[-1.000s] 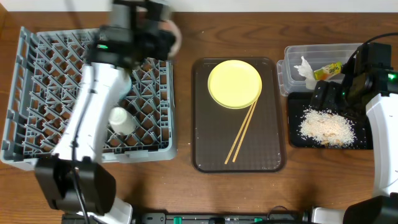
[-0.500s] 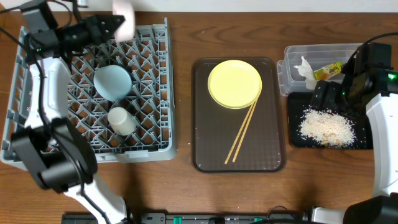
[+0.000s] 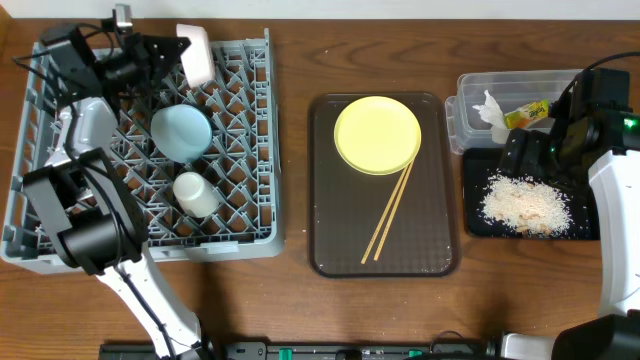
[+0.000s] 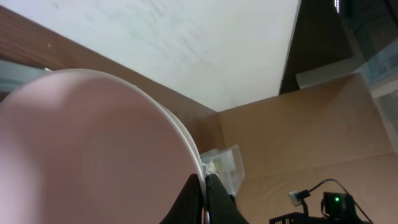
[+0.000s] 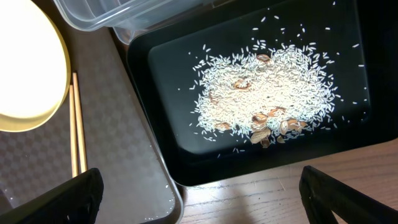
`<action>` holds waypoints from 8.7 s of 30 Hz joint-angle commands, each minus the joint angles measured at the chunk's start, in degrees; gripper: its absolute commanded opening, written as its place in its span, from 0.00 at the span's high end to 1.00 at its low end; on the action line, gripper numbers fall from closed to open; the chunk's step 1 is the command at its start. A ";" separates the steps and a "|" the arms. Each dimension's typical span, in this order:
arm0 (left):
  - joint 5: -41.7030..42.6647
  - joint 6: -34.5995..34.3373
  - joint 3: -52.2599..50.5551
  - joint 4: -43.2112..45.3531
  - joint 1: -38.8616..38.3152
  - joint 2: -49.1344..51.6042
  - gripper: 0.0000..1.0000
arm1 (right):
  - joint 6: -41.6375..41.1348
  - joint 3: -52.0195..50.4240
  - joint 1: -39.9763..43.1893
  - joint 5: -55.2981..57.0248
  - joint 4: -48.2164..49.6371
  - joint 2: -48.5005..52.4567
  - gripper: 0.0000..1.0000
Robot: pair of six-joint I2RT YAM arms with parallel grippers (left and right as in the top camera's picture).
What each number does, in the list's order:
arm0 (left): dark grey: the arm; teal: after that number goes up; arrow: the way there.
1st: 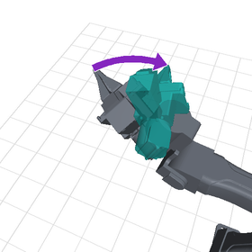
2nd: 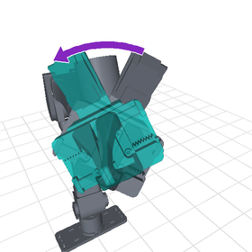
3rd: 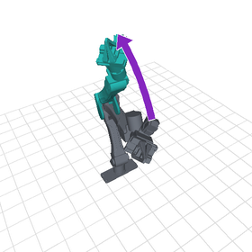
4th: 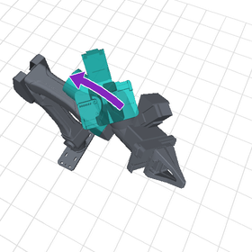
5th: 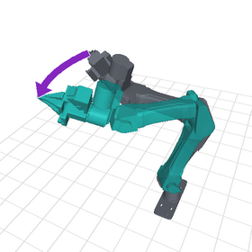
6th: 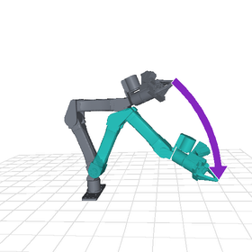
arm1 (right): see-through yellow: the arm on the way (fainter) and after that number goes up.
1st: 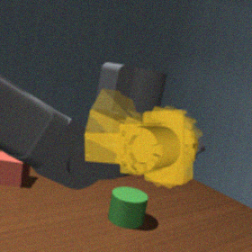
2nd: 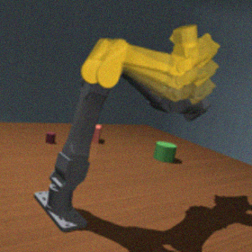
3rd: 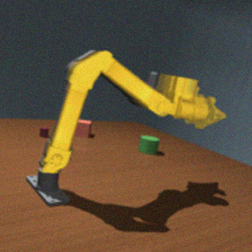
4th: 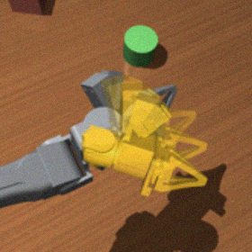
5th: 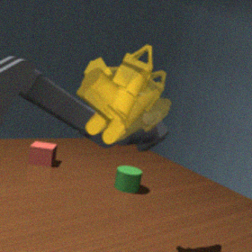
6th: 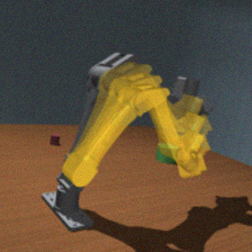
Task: Sort waste into correct bins and load items into the dishwasher rack
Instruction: 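Carry the pink bowl with the left gripper and place it in the rack's back row, then reach the left gripper to the yellow plate and grasp its edge, then lift the yellow plate with the left gripper and stand it upright in the rack, then reach the left gripper to the chopsticks on the brown tray and grasp one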
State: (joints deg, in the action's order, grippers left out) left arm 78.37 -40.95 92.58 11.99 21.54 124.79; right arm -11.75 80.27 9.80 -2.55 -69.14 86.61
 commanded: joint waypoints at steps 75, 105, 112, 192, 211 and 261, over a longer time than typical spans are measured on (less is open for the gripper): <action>-71.60 41.40 0.22 -34.64 -60.87 -7.39 0.07 | -1.95 0.13 0.37 5.38 -2.54 -0.02 0.03; -79.06 41.38 0.22 -29.70 -64.87 5.29 0.76 | -1.90 0.13 0.39 5.31 -3.08 -0.02 0.01; -79.08 41.35 0.24 -29.66 -64.85 2.97 0.92 | -1.46 0.13 0.39 5.33 -3.10 -0.02 0.01; -39.58 33.55 0.24 -54.93 -13.68 -38.12 0.10 | -1.51 0.13 0.42 5.27 -2.34 -0.02 0.01; -61.37 34.93 -6.93 -62.51 -51.91 -22.99 0.17 | -1.49 0.13 0.39 4.42 -2.40 -0.02 0.01; -75.19 33.16 -6.99 -59.30 -68.39 -0.46 0.35 | -1.44 0.13 0.42 4.44 -2.62 -0.02 0.01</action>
State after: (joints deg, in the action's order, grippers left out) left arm 3.88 -7.94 85.86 -47.13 -46.26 121.38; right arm -12.99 80.25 9.80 1.93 -71.61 86.61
